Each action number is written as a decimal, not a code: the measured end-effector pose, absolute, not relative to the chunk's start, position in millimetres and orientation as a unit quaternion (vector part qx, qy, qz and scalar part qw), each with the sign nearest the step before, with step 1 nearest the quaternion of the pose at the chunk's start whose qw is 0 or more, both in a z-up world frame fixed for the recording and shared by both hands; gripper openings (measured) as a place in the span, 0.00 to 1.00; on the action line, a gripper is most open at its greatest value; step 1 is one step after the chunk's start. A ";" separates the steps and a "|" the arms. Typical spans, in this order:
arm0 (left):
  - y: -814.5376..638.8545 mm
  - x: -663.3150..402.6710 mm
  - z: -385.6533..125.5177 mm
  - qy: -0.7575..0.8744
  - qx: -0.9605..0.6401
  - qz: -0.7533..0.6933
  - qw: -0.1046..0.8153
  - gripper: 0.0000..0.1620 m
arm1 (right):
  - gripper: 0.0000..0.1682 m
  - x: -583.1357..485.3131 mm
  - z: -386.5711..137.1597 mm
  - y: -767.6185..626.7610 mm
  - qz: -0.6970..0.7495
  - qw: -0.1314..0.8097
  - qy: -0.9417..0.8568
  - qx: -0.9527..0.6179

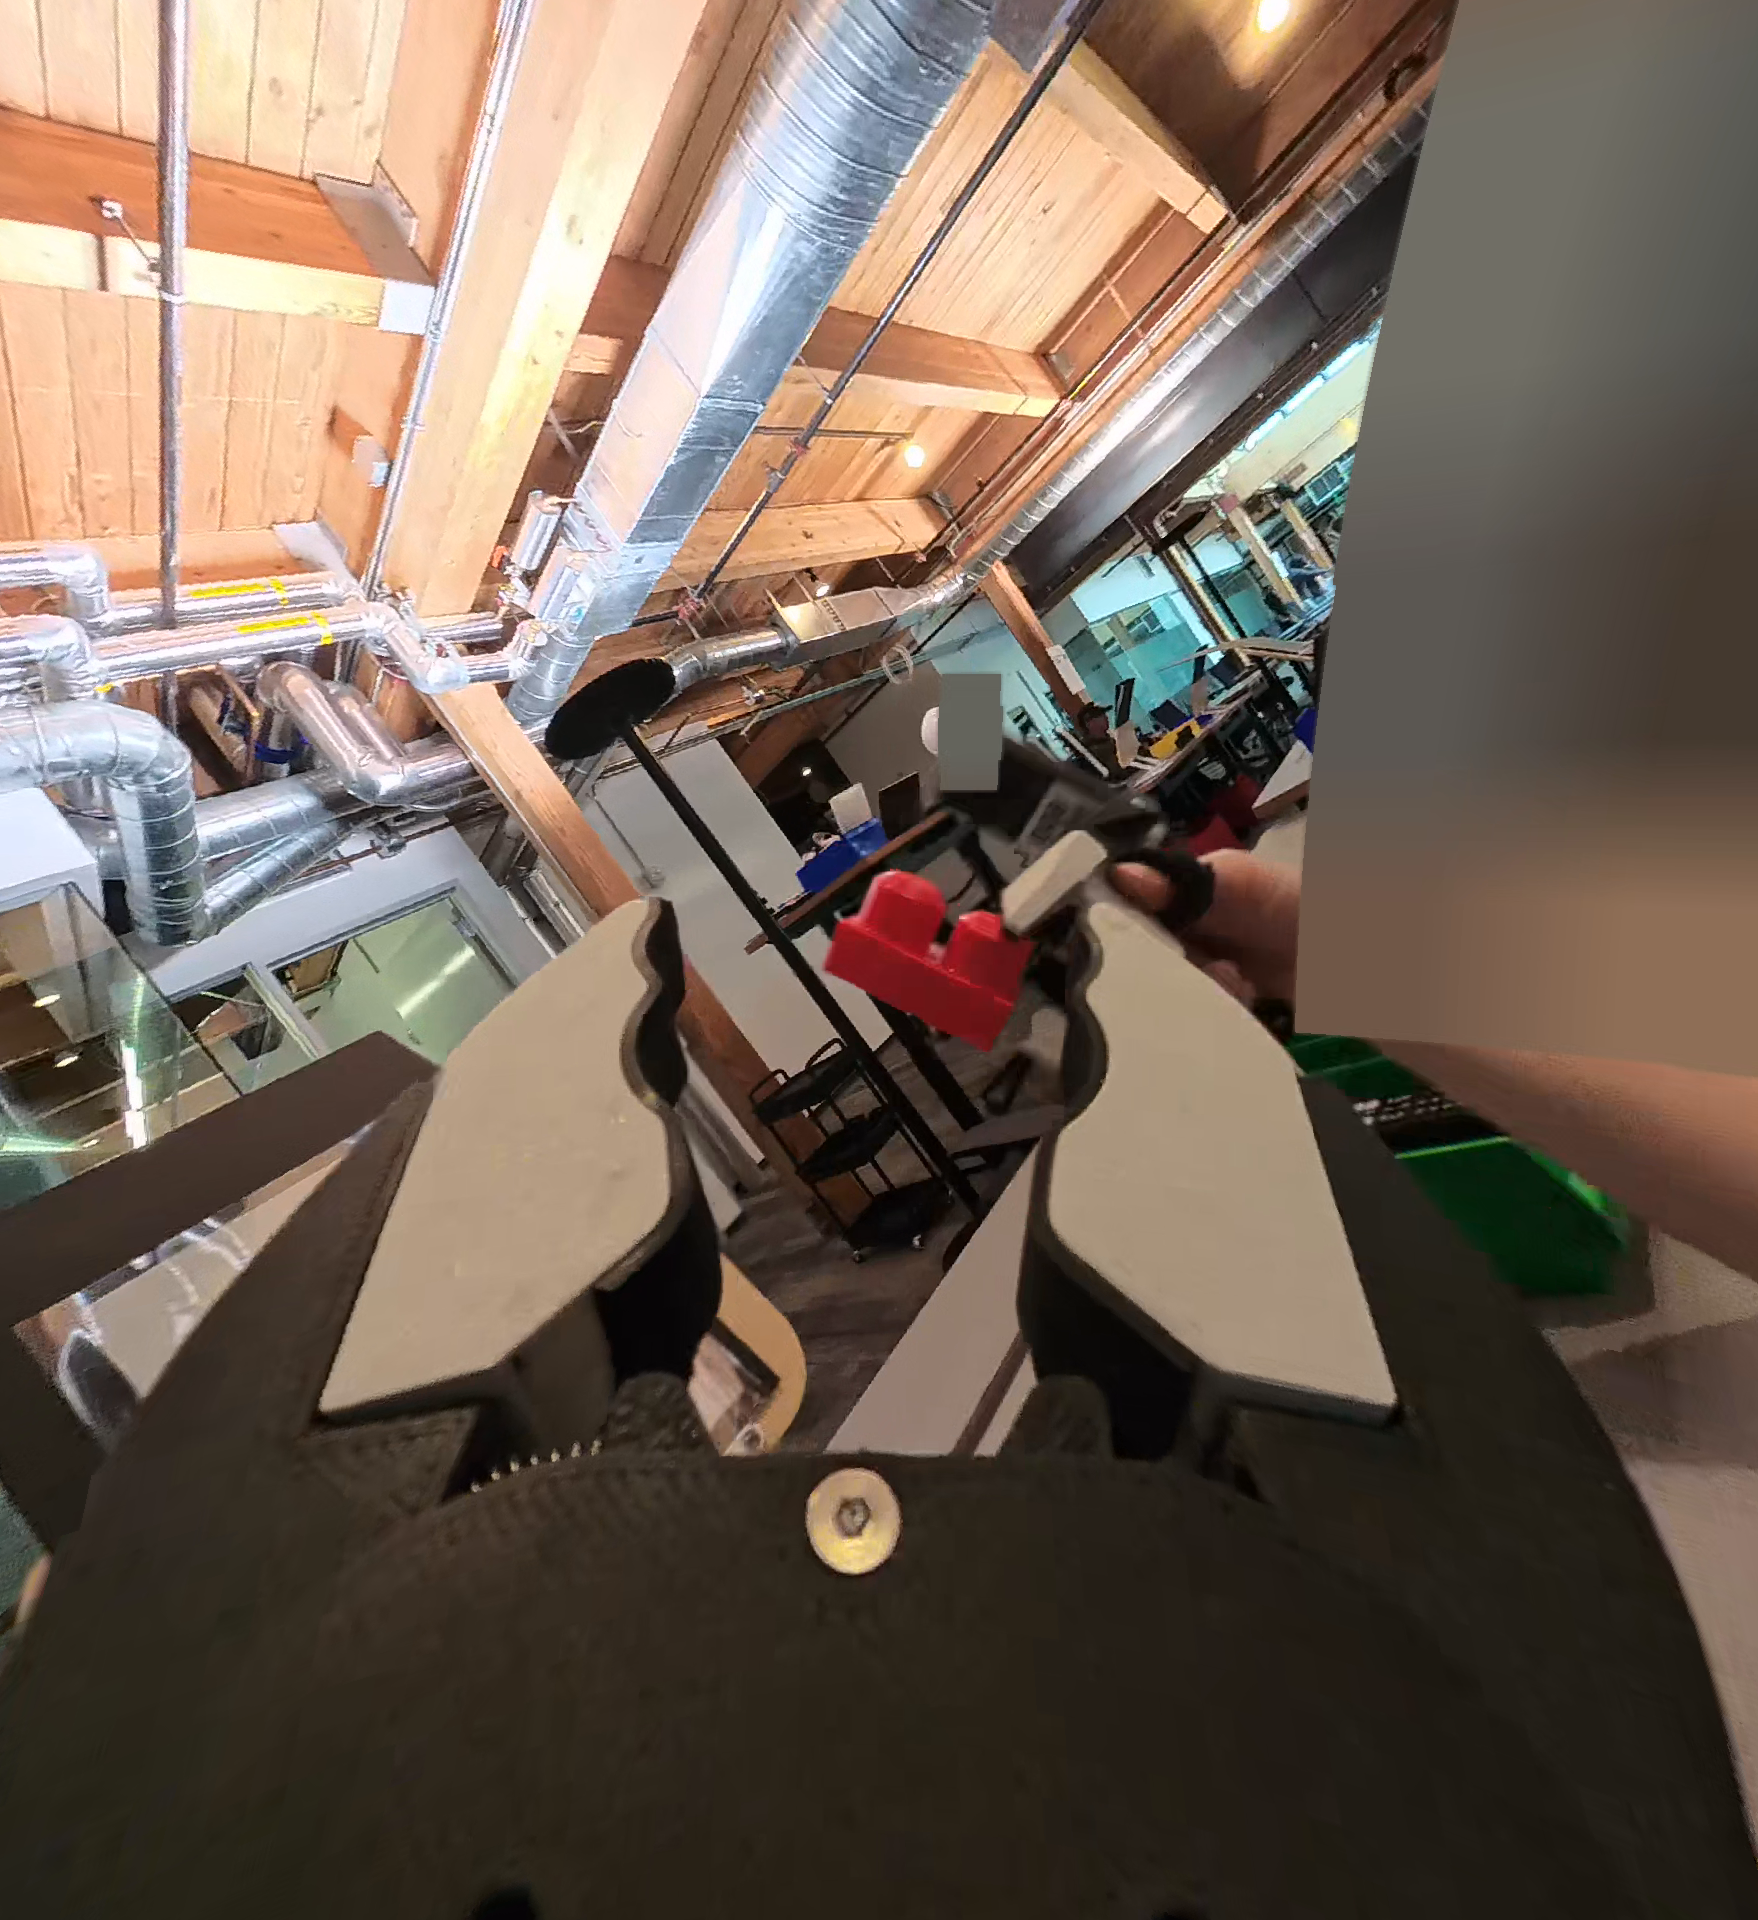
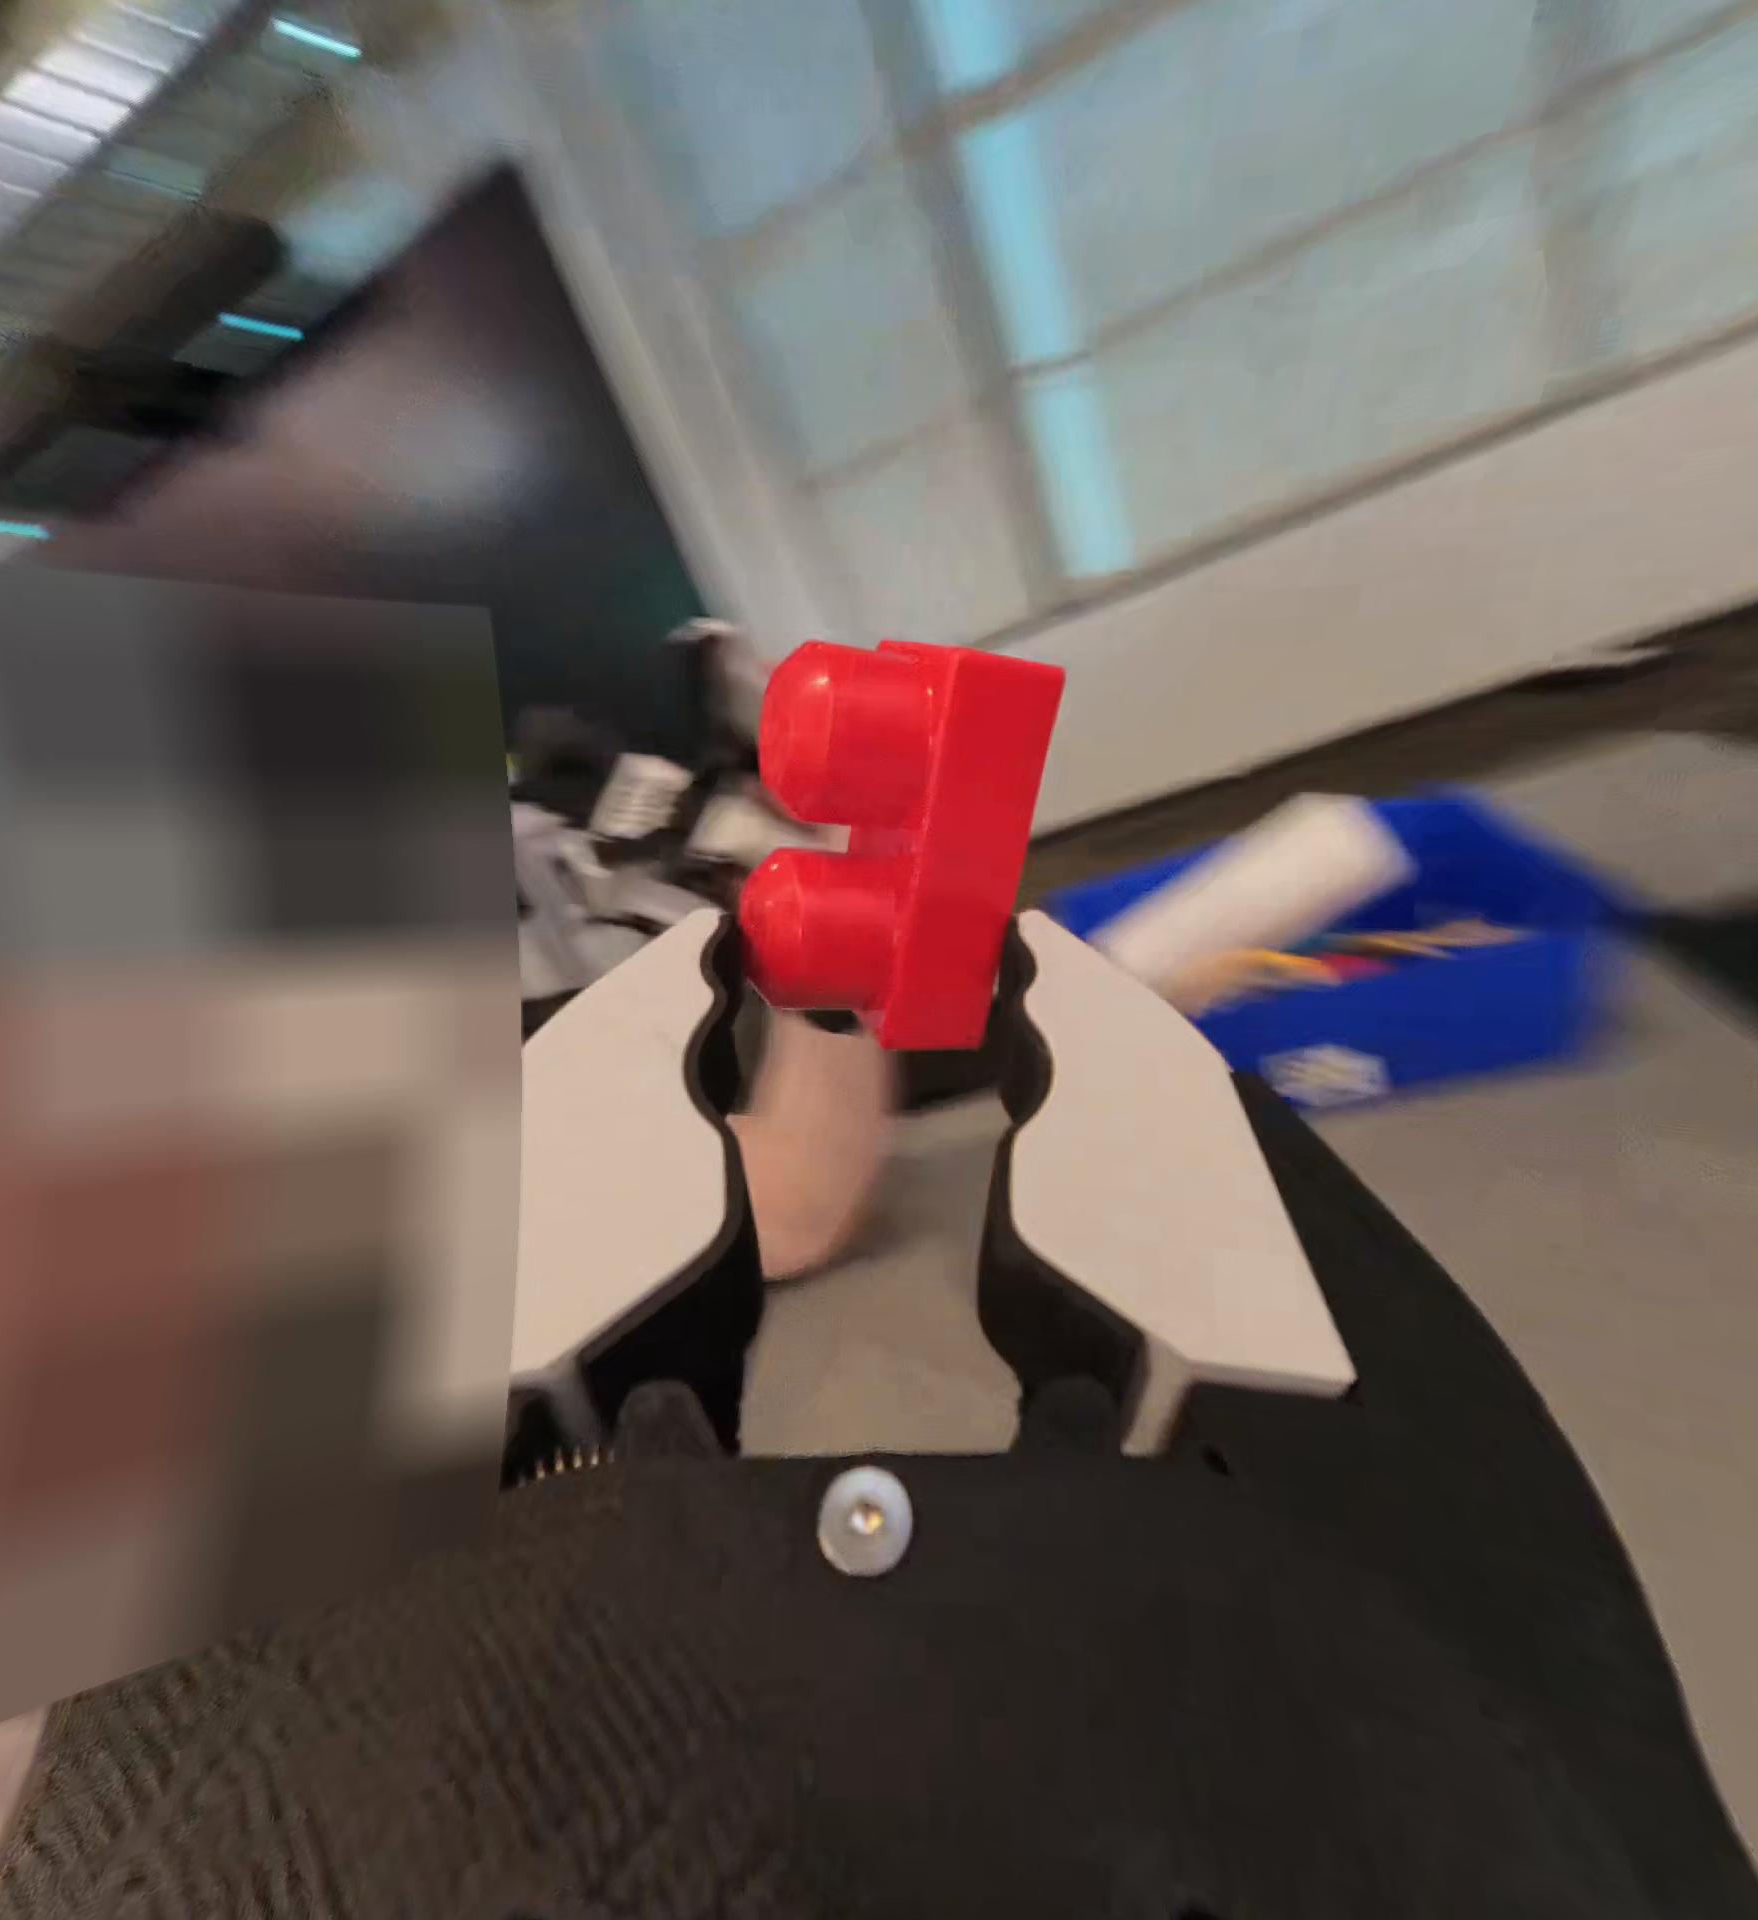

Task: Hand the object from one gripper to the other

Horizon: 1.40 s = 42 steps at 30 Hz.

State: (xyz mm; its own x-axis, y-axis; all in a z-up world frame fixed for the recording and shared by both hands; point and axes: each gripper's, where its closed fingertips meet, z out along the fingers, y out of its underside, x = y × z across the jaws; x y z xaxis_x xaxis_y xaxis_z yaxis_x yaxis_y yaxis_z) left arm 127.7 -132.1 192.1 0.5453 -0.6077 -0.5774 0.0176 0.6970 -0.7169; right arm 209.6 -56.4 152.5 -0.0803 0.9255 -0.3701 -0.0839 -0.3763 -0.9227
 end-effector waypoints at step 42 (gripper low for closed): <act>14.1 -117.9 5.4 0.194 -0.879 0.210 0.383 0.31 | 0.33 311.8 213.1 -18.2 0.220 0.772 -0.215 -0.557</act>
State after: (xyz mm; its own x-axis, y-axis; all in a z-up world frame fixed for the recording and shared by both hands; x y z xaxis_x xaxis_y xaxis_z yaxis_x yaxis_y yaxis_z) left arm -117.9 14.1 5.4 0.8371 -0.1797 -0.5167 -0.5008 -0.6319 -0.5915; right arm 311.8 -18.2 213.1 0.8108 0.5788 0.0871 -0.0997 0.2832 -0.9539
